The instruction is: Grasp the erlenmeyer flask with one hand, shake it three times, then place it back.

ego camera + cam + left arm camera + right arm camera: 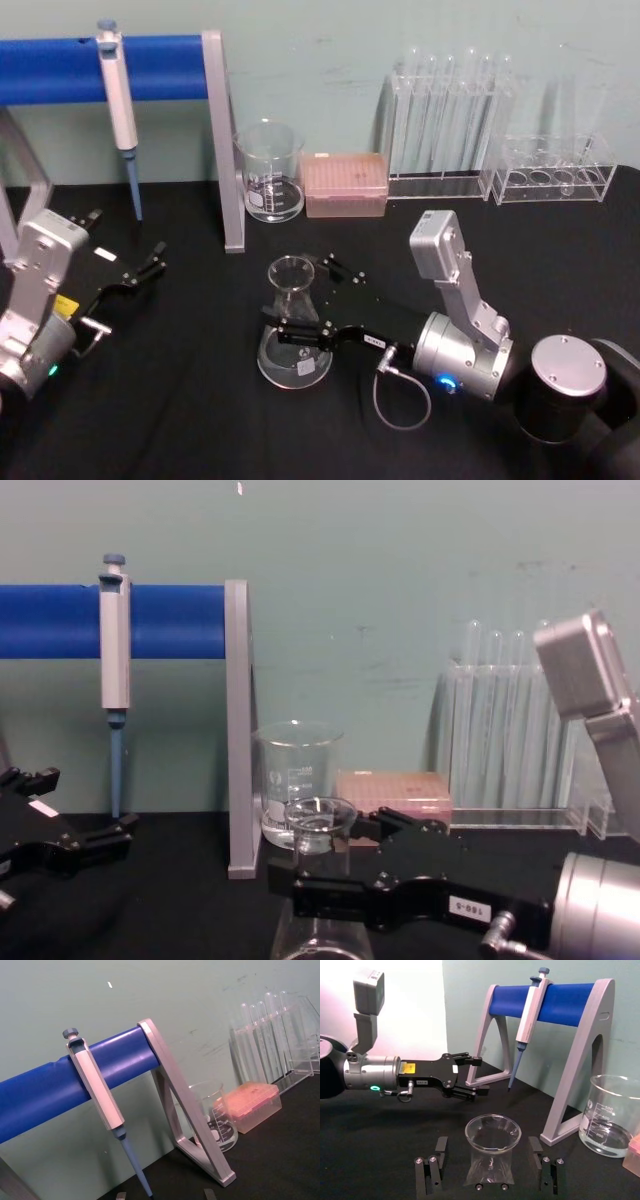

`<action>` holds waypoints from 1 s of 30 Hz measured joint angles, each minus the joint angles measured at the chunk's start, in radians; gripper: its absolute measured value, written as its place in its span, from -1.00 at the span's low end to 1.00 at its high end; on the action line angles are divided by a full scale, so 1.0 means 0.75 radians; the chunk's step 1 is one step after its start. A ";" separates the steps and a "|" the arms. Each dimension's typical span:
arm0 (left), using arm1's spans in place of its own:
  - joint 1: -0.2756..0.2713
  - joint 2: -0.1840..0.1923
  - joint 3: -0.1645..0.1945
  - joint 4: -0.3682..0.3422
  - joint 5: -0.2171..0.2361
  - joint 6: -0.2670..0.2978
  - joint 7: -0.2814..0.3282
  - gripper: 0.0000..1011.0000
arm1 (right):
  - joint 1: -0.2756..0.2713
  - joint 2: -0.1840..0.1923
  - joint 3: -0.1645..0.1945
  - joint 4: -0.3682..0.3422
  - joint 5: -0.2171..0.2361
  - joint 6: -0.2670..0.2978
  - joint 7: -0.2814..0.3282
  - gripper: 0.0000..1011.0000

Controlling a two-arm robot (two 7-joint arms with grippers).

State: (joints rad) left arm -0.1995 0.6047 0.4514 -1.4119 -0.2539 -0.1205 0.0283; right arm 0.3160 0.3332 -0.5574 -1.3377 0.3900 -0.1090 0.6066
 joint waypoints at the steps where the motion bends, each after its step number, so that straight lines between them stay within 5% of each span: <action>1: 0.000 0.000 0.000 0.000 0.000 0.000 0.000 0.98 | -0.001 0.001 0.000 -0.001 0.003 -0.001 0.002 0.98; 14: 0.000 0.000 0.000 0.000 0.000 0.000 0.000 0.98 | -0.056 0.034 0.022 -0.059 0.038 0.007 -0.009 0.98; 30: 0.000 0.000 0.000 0.000 0.000 0.000 0.000 0.98 | -0.186 0.133 0.078 -0.202 0.092 0.077 -0.061 0.98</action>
State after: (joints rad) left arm -0.1995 0.6047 0.4514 -1.4120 -0.2539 -0.1205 0.0283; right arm 0.1762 0.4332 -0.4991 -1.4895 0.4587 -0.0512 0.5611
